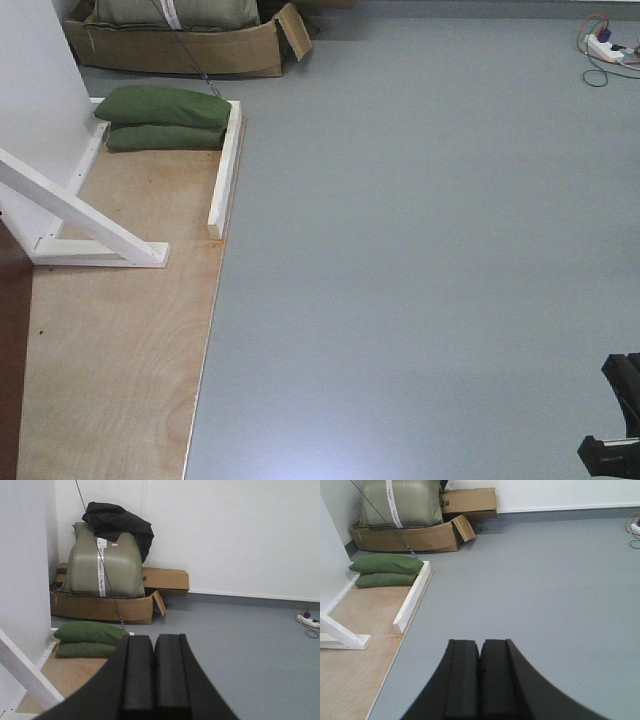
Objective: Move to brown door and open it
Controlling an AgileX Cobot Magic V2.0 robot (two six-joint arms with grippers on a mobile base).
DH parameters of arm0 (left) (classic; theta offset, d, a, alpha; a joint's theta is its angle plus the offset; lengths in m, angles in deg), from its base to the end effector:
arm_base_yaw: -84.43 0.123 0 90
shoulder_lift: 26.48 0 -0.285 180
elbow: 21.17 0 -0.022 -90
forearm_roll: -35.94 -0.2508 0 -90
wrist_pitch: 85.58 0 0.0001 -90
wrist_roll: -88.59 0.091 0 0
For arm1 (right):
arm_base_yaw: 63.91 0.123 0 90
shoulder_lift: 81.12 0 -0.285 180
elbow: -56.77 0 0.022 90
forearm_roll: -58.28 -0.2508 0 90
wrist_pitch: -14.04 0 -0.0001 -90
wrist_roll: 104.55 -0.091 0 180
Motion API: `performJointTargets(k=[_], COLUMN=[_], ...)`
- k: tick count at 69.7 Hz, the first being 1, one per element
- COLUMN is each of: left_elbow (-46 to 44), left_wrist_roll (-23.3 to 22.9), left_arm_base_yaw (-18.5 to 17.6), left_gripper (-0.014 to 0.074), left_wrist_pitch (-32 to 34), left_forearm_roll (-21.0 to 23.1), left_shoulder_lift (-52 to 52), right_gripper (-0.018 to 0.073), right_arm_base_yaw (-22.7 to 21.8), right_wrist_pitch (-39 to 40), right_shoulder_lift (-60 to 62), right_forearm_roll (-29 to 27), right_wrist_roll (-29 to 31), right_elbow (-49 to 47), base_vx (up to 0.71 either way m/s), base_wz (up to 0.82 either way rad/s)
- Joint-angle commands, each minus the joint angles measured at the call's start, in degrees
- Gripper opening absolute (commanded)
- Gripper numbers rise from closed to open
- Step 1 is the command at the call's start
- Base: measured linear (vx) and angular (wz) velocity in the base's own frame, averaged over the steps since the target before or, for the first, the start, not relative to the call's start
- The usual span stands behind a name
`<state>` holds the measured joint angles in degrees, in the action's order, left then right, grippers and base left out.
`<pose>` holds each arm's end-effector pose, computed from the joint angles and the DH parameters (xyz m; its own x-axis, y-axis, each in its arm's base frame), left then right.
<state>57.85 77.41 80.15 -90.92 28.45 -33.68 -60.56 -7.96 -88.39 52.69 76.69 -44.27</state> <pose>0.0569 -0.0031 0.1947 -0.0304 -0.0628 -0.9976 0.0607 0.9961 -0.0646 0.0522 0.0064 0.1691 -0.3164 0.0504 -0.9473 -0.0714 0.9945 0.0767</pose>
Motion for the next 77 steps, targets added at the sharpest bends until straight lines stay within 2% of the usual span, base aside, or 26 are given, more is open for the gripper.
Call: performJointTargets(k=[1, 66, 77], left_elbow=[1.0, 1.0, -2.5], left_wrist_roll=[-0.6, -0.6, -0.5], left_arm_base_yaw=[-0.1, -0.1, 0.1], left_gripper=[0.0017, 0.0017, 0.0017], left_wrist_pitch=[4.4, 4.4, 10.6], left_forearm_roll=[0.0, 0.0, 0.0], left_shoulder_lift=[1.5, 1.5, -4.4], right_gripper=[0.0000, 0.0000, 0.0000], right_arm_base_yaw=[0.1, 0.1, 0.1], right_wrist_pitch=[4.6, 4.6, 4.6], right_shoulder_lift=[0.9, 0.9, 0.9], right_forearm_roll=[0.2, 0.3, 0.3], right_wrist_roll=[0.7, 0.7, 0.7], right_elbow=[0.1, 0.1, 0.1], base_vx=[0.14, 0.03, 0.00], base_wz=[0.03, 0.01, 0.00])
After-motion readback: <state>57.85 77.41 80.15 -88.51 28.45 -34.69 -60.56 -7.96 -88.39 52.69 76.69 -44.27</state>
